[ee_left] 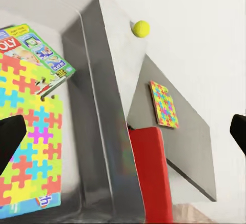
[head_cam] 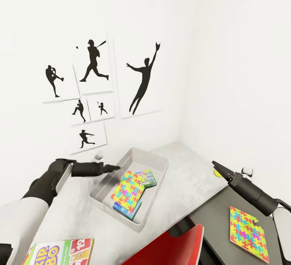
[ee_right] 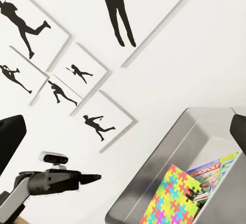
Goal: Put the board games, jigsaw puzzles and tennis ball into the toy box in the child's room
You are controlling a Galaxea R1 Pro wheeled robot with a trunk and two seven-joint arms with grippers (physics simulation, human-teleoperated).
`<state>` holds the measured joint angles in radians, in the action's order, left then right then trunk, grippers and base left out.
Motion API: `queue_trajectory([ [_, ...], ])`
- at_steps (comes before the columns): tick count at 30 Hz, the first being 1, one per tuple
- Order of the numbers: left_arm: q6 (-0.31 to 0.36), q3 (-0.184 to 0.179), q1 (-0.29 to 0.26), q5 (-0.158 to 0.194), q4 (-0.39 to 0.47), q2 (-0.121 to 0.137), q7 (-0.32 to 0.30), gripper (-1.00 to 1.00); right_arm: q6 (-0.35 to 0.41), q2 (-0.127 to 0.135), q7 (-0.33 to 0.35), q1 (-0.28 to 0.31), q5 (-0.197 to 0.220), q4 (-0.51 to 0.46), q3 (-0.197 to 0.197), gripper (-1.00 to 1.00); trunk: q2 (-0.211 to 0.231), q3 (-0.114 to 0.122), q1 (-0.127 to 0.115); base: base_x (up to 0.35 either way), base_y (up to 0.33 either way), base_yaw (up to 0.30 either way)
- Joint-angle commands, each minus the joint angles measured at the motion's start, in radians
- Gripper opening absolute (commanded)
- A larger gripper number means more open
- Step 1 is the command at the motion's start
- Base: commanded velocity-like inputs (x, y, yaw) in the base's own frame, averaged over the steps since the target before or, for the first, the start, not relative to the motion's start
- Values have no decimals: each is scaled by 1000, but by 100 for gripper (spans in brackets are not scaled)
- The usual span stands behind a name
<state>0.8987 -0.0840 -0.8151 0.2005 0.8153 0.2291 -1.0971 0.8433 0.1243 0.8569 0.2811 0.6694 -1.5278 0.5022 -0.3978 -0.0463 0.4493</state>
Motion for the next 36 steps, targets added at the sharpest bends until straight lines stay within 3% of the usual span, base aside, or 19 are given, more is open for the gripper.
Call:
queue_trajectory([
  [1, 5, 0, 0, 4, 3, 18, -41, 100, 5, 0, 2, 1, 1, 0, 1, 100, -2, -2, 1, 0, 0, 0],
  [4, 0, 32, 8, 3, 12, 109, -237, 100, 5, 0, 2, 1, 1, 0, 1, 100, -2, -2, 1, 0, 0, 0],
  [6, -23, 83, 17, 3, 11, 160, -332, 100, 5, 0, 2, 1, 1, 0, 1, 100, -2, -2, 1, 0, 0, 0],
  [8, -54, 147, 45, 3, -2, 193, -402, 100, 5, 0, 2, 1, 1, 0, 1, 100, -2, -2, 1, 0, 0, 0],
  [10, -72, 194, 75, 3, -13, 205, -434, 100, 4, 0, 2, 1, 1, 0, 1, 100, -2, -2, 1, 0, 0, 0],
  [13, -85, 261, 107, 3, -20, 213, -459, 100, 4, 0, 2, 1, 1, 0, 1, 100, -2, -2, 1, 0, 0, 0],
  [17, -88, 300, 120, 2, -22, 218, -472, 100, 4, 0, 2, 1, 1, 0, 1, 100, -2, -2, 1, 0, 0, 0],
  [36, -89, 347, 127, 2, -22, 231, -474, 100, 3, -2, 3, 1, 2, -1, -1, 100, -2, -2, 1, -55, 18, 0],
])
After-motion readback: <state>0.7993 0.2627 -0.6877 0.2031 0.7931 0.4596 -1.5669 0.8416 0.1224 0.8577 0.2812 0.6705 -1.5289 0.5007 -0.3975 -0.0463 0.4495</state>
